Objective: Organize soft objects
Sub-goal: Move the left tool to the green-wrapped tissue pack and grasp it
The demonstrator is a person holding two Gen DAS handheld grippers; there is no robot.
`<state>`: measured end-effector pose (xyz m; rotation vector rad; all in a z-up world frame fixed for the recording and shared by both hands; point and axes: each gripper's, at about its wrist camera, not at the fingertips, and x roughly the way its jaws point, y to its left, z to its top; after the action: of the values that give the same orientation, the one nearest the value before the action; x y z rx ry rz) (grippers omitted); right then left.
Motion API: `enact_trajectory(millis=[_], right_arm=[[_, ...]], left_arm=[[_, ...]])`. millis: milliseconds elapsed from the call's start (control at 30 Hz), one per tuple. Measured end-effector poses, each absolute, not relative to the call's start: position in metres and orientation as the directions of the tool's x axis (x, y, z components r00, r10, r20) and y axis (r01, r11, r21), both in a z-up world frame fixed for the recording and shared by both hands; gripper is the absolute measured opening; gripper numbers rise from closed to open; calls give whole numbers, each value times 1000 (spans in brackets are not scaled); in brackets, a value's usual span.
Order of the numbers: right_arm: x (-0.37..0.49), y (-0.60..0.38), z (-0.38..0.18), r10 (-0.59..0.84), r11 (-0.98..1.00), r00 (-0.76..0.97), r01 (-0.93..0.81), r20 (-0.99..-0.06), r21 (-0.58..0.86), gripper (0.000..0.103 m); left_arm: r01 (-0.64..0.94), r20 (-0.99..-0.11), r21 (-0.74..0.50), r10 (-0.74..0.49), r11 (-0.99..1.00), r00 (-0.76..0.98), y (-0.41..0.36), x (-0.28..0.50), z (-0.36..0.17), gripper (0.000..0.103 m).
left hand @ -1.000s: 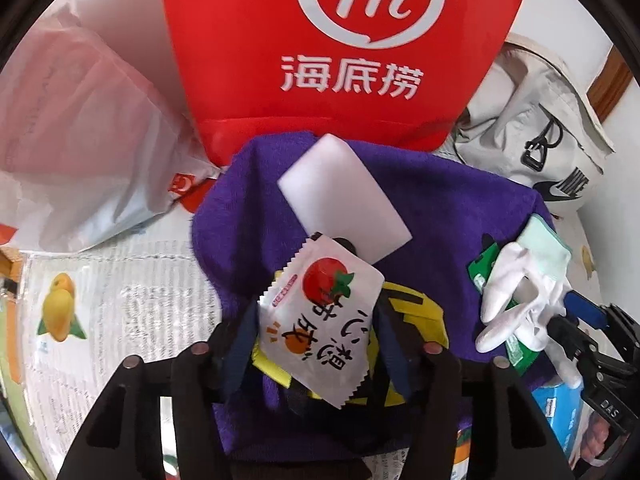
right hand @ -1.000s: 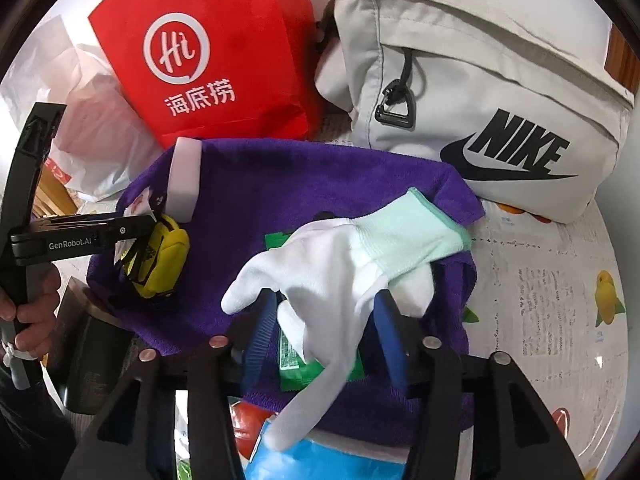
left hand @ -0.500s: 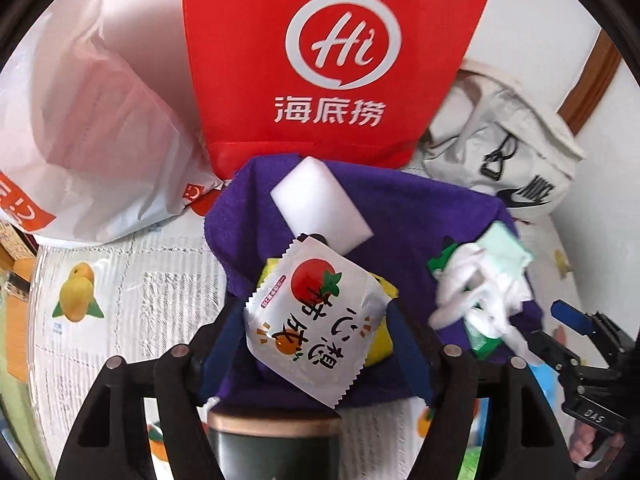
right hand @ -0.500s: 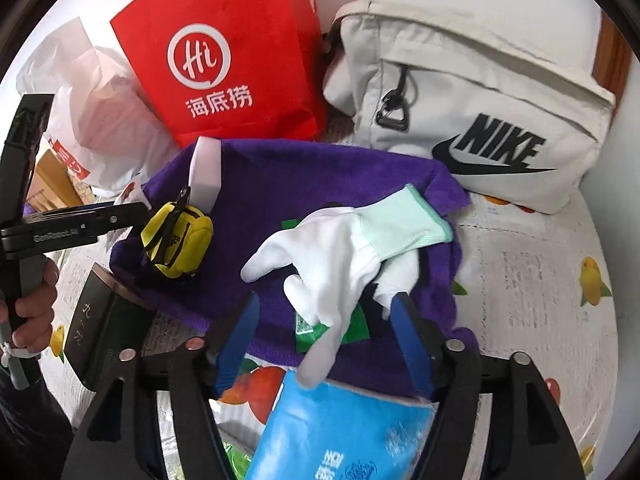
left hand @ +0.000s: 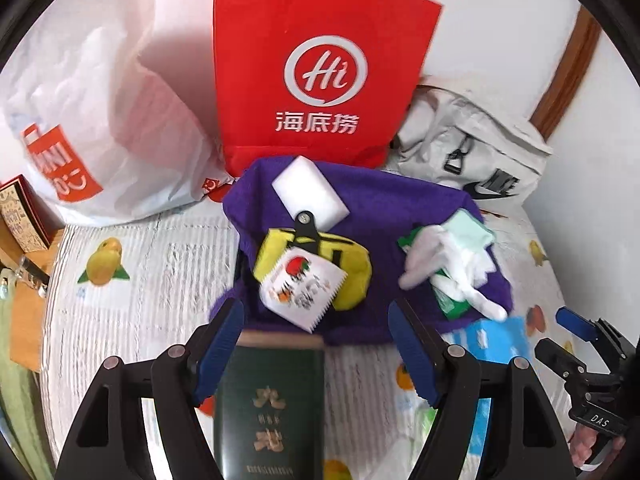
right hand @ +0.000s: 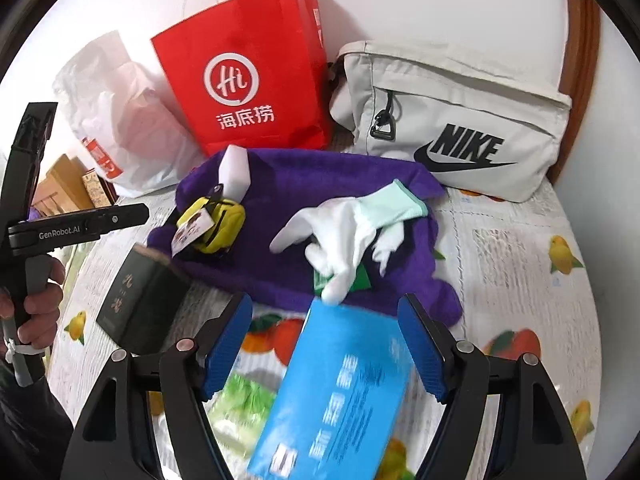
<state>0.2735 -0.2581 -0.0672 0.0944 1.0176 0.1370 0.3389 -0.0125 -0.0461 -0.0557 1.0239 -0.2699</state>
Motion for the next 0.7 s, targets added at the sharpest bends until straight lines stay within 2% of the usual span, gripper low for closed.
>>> enact_trajectory(millis=[267, 700], right_arm=[[214, -253, -57, 177, 984, 529, -84, -830, 156, 75], [133, -269, -74, 193, 980, 513, -53, -836, 194, 75]], left_arm=[[255, -838, -182, -286, 950, 465, -29, 281, -52, 73], [389, -885, -141, -292, 911, 363, -93, 209, -105, 73]])
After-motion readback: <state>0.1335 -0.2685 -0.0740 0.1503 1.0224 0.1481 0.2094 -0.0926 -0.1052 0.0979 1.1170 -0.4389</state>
